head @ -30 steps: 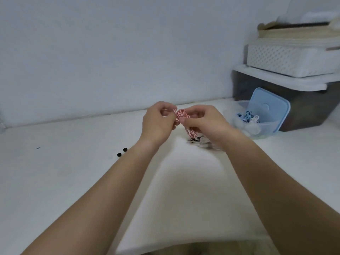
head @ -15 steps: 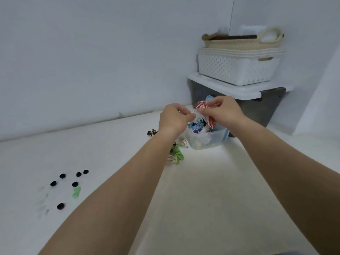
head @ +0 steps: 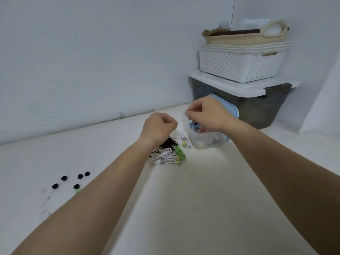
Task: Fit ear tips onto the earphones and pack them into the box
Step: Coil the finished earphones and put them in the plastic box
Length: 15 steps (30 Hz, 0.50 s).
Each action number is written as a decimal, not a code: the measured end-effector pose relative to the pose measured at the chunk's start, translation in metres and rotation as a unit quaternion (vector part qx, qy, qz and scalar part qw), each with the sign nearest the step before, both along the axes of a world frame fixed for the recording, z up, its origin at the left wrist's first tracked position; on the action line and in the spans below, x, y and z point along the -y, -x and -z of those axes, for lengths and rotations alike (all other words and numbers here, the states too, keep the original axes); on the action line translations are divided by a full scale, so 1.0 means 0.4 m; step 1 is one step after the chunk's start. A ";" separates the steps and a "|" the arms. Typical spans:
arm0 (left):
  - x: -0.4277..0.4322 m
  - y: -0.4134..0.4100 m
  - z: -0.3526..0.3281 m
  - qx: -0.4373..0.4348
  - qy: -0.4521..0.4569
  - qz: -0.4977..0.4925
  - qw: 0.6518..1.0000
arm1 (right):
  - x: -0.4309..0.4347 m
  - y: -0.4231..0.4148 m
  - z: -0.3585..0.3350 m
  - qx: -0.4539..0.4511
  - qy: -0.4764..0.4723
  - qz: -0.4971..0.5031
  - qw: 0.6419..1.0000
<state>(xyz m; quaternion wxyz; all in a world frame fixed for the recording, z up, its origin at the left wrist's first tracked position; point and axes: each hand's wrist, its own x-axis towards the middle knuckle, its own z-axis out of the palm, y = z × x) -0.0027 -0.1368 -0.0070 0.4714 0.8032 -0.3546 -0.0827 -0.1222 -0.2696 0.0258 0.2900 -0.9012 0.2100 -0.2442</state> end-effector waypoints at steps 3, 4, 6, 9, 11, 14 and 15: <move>-0.079 -0.014 0.026 0.032 -0.056 -0.012 0.998 | -0.054 -0.015 0.026 -0.022 -0.028 -0.073 0.997; -0.100 -0.018 0.036 0.035 -0.067 -0.012 0.997 | -0.066 -0.020 0.038 -0.037 -0.024 -0.086 0.995; -0.145 -0.016 0.057 0.033 -0.083 -0.006 0.996 | -0.097 -0.031 0.064 -0.088 -0.007 -0.106 0.990; -0.190 -0.006 0.090 0.030 -0.086 -0.009 0.996 | -0.144 -0.043 0.096 -0.149 0.054 -0.121 0.980; -0.211 0.005 0.107 0.025 -0.073 -0.016 0.997 | -0.173 -0.051 0.112 -0.179 0.131 -0.113 0.969; -0.244 0.010 0.123 0.008 -0.039 -0.010 0.999 | -0.205 -0.069 0.126 -0.205 0.200 -0.093 0.954; -0.251 0.011 0.125 0.000 -0.031 -0.010 0.999 | -0.208 -0.074 0.128 -0.211 0.199 -0.089 0.953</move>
